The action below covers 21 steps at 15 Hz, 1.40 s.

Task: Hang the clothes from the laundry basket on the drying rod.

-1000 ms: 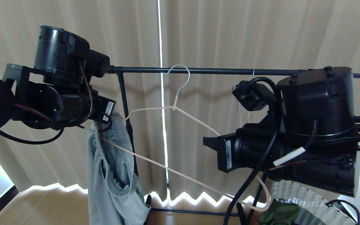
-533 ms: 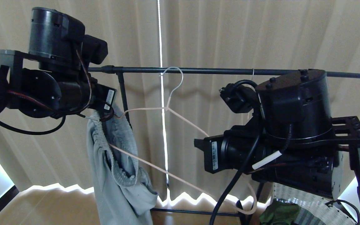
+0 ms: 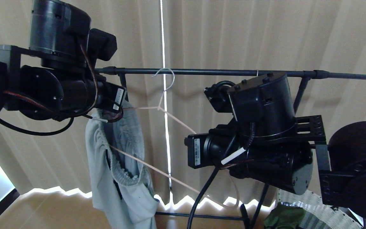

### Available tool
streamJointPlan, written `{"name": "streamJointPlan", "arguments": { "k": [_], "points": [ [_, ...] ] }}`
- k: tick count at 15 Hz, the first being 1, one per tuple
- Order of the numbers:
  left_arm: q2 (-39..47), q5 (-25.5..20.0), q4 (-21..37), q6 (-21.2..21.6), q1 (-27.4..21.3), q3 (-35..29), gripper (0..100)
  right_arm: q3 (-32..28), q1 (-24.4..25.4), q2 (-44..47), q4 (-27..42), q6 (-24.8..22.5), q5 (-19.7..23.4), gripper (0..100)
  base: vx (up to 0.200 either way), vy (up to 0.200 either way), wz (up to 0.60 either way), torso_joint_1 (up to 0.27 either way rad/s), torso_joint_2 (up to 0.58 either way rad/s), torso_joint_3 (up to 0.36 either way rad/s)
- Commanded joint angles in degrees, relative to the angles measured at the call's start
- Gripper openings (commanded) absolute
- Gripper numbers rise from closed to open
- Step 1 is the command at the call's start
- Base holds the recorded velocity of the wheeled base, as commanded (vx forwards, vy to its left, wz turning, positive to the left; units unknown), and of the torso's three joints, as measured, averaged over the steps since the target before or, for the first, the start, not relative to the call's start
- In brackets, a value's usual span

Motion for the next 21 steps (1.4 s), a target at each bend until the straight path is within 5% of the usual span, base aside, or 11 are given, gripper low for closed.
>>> {"name": "streamJointPlan", "arguments": {
  "k": [1,13,19,21],
  "points": [
    [-0.59,0.01,-0.03,-0.23,-1.66,-0.17,0,-1.18,0.02,1.69,-0.05,0.03,-0.08,0,0.000,0.000,0.00,0.000,0.00,0.000],
    [-4.55,-1.13,-0.47,1.00,-6.93,1.67,0,-0.21,-1.03,-2.70,0.03,-0.59,-0.34,0,0.000,0.000,0.00,0.000,0.00,0.000],
    [-5.60,-6.67,-1.79,1.27,-12.29,3.26,0,1.28,-2.79,-4.37,-4.54,-5.86,0.80,0,0.000,0.000,0.00,0.000,0.00,0.000],
    [-5.69,-9.74,-1.87,0.74,-12.91,3.61,0,4.27,-3.76,-7.01,-7.70,-9.55,4.49,0,0.000,0.000,0.00,0.000,0.00,0.000]
  ]
}}
